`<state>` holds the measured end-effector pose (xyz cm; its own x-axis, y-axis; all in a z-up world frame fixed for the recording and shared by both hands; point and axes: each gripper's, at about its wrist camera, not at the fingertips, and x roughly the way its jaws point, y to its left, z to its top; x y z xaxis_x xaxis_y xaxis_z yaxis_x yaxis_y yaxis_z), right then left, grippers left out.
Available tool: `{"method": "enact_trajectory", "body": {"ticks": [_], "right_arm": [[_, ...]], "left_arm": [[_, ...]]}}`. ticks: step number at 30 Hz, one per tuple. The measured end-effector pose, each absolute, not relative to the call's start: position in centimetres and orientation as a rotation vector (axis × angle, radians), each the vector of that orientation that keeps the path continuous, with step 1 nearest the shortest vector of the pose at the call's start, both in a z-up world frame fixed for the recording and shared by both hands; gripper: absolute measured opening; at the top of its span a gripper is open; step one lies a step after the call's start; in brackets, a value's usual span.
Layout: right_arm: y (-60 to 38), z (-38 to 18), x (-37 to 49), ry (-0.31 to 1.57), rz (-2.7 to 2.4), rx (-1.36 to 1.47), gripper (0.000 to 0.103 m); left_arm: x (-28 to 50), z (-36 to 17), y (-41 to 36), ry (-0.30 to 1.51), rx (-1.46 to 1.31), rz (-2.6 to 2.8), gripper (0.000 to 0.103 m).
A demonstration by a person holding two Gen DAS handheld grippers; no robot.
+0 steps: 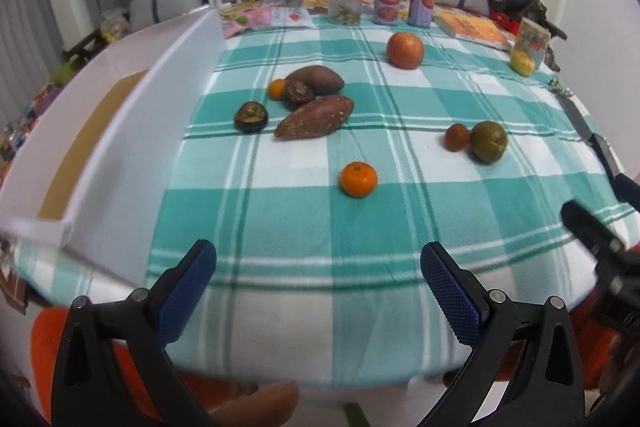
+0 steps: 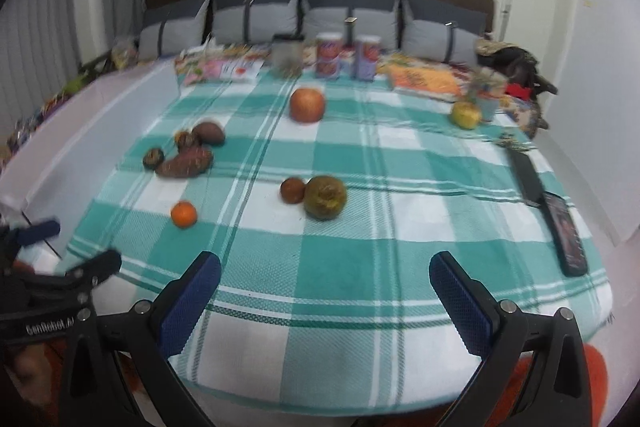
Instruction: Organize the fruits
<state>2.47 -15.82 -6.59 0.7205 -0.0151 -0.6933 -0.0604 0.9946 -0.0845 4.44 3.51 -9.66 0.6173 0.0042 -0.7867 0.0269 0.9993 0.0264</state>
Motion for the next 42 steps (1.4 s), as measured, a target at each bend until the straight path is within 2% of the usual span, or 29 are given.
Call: {"method": "enact_trajectory", "body": {"ticks": [5, 13, 26, 42], "right_arm": [[-15.6, -10.8, 5.5, 0.850, 0.040, -0.134, 0.103], [-18.7, -13.4, 6.1, 0.912, 0.003, -0.038, 0.103], [-18.4, -15.0, 6.4, 0.925, 0.029, -0.050, 0.103], [-19.2, -16.3, 7.2, 0.970, -0.001, -0.033, 0.103]], "left_arm": [[7.2, -12.4, 3.3, 0.944, 0.056, -0.020, 0.102], [7.6, -14.5, 2.8, 0.966, 0.067, -0.045, 0.102], [7.6, -16.3, 4.1, 1.013, 0.023, -0.052, 0.103], [7.0, -16.6, 4.4, 0.939, 0.037, -0.085, 0.103]]}}
